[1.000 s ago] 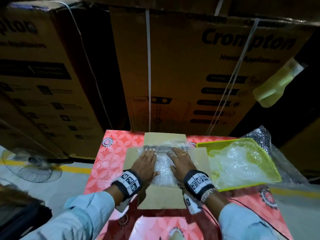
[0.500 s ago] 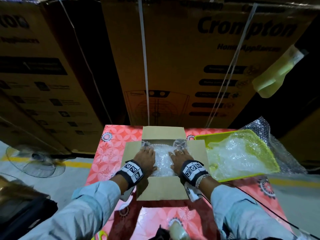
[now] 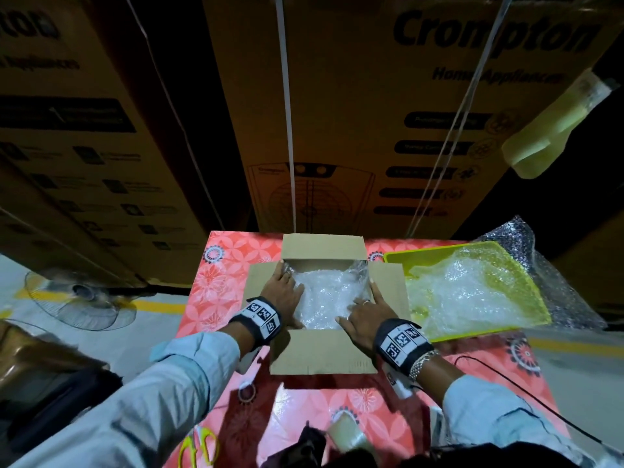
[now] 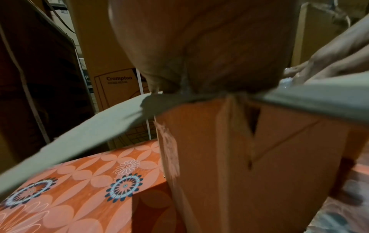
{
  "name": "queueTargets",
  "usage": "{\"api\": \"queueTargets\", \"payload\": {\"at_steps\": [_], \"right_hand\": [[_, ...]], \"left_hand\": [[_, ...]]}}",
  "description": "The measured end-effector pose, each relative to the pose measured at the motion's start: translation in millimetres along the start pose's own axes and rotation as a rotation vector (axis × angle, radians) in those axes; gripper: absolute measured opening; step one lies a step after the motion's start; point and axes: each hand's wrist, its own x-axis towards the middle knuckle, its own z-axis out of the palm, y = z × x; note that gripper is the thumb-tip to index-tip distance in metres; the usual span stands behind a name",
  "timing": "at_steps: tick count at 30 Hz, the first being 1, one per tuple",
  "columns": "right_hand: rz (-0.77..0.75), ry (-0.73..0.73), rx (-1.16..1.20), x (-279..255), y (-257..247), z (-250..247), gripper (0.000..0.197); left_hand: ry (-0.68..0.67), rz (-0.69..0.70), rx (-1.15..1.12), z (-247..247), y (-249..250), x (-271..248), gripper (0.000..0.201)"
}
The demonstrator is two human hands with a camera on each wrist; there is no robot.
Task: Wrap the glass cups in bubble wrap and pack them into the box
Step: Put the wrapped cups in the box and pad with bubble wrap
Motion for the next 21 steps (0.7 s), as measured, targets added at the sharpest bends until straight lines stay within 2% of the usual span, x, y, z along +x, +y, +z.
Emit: {"api": "queueTargets", "payload": {"at_steps": [3,8,9,11,13,16,19,21], "right_hand": [[-0.001,0.001,0.004,-4.8,2.0,-4.4,0.082],[-0.059,0.227,0.056,-37.1,-0.2,-6.1,0.076],[-0.067,0.24,0.062,-44.4,-2.6,-5.0,0.074],[-0.084,0.207,0.092,-52.8,-6.5,0.6,0.07],[-0.088,0.159,0.13,-54.3,-7.8,4.4,0.069],[-0.065,0.155,0.157,-47.3,-9.8,2.2,0.061],[-0.037,0.144,0.166,-40.2,-10.1,-0.6,0.061],[-0.034,0.13,0.17,-37.1,-9.6,-1.3,0.065]], "left_hand": [[-0.001,-0.009,-0.038,-2.8,2.4,-3.1,0.107],[0.253,-0.063,-0.366,-2.8,0.8,-39.0,0.056],[0.291,-0.046,-0.386,-1.3,2.7,-46.9,0.059],[0.283,0.023,-0.382,8.2,10.1,-58.2,0.077],[0.232,0.106,-0.375,17.8,16.6,-61.5,0.091],[0.077,0.159,-0.404,20.2,15.5,-58.9,0.114],[-0.049,0.193,-0.422,7.2,11.8,-55.2,0.117],[-0.024,0.213,-0.442,3.6,9.6,-55.4,0.109]]}}
